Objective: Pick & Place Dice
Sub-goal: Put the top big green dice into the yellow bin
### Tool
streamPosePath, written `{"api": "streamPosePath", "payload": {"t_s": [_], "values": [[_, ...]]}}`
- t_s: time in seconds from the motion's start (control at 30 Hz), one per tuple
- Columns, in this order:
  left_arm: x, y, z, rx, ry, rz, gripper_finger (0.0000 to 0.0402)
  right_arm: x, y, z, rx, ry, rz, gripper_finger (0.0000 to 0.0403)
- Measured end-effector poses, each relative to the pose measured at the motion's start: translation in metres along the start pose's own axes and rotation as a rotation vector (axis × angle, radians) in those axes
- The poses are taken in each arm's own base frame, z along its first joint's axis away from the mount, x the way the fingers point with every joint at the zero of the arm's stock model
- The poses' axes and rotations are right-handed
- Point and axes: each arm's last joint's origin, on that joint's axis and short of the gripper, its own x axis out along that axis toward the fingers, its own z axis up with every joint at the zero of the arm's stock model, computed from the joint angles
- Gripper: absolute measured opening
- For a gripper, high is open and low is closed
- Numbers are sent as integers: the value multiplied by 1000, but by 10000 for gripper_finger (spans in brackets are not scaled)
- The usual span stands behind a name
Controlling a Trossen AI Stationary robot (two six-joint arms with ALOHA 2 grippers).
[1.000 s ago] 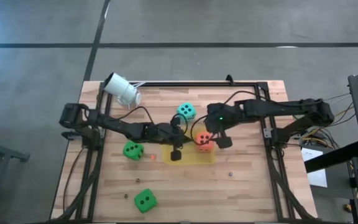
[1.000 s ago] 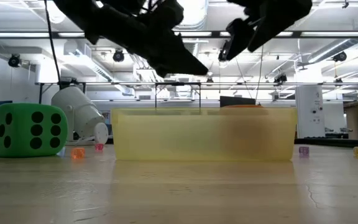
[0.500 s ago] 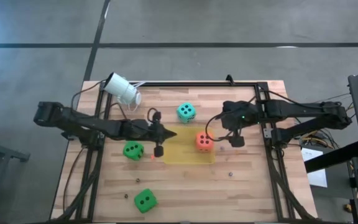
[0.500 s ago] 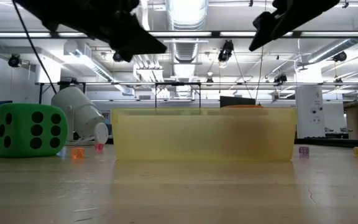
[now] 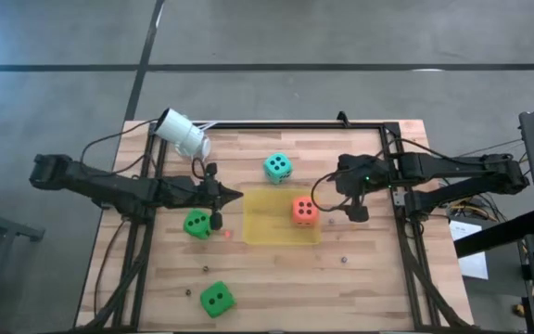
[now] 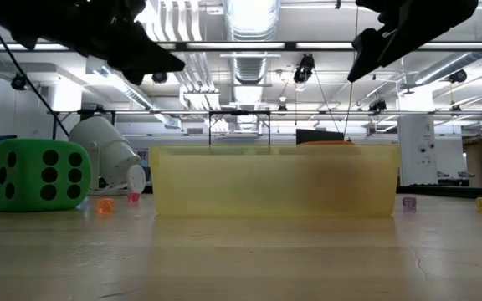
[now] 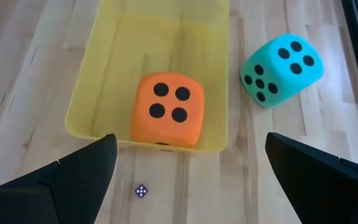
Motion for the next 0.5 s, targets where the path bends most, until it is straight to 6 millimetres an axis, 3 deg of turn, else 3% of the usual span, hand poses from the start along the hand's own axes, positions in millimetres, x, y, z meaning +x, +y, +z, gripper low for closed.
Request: {"api": "streamPosePath", "payload": {"t_s": [0.23, 0.5], "values": [[-2, 0, 0, 6, 5, 0, 8, 0, 0, 2, -6, -19, -1, 400], [-18, 4, -1, 4, -23, 0, 8, 0, 0, 2, -6, -19, -1, 400]]}}
